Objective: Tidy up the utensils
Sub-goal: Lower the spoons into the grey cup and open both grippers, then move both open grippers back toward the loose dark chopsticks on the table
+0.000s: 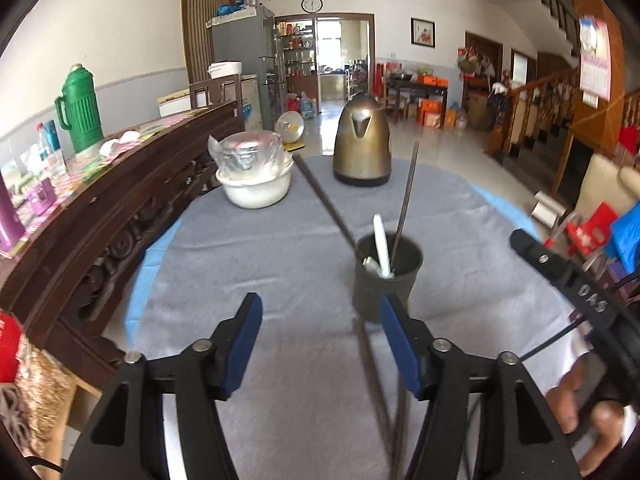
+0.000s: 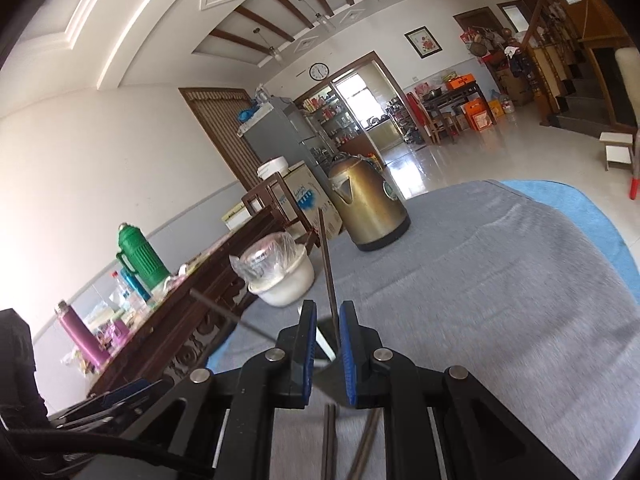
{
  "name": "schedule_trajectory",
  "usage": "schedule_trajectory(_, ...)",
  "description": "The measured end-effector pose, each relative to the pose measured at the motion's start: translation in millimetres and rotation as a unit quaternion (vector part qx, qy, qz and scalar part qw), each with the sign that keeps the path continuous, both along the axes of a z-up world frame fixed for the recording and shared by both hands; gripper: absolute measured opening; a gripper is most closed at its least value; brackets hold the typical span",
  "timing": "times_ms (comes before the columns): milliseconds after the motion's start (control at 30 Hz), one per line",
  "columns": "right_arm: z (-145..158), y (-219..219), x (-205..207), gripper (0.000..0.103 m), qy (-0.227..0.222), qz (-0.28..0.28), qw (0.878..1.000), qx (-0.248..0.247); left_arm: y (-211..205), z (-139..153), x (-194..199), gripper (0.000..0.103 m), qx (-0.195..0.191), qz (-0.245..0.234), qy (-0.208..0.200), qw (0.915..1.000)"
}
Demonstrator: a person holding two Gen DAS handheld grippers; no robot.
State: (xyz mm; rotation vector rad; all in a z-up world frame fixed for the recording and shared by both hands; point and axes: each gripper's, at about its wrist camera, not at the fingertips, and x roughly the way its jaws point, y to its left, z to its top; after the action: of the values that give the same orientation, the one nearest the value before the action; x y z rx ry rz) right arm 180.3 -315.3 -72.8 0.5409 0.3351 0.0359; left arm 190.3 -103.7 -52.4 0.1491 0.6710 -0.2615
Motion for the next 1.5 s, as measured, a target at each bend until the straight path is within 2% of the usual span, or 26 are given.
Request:
schedule_trajectory(267,-12,9,-37,0.021,0.026,0.000,0.999,-0.027,8,-1,-32,0.073,0.043,0.005,-0.023,0.9988)
schedule_trajectory(600,-7,23,-63,0.022,0.030,0.001,0.997,-0.066,24,10,-69,0.079,0.062,0.004,-0.080,0.9949)
schedule_trajectory(867,-3,36,-73,0.022,0.028,0.014,0.996,-0.084,32,10,-82,0.081,0.066,0.002,-0.089,0.9939)
schedule_trajectory(1133,-10,43,-66,0.023,0.042,0.030,0.996,-0.077,31,-2,-82,0.081,0.075,-0.003,-0.070,0.9947)
schedule_trajectory(1300,-21,40,-60,0.023,0.059,0.032,0.996,-0.063,39,-25,-72,0.081,0.061,-0.004,-0.014,0.9980)
schedule_trajectory(1500,-41,28,-54,0.022,0.090,0.021,0.995,-0.047,50,-53,-59,0.081,0.038,-0.002,0.053,0.9979)
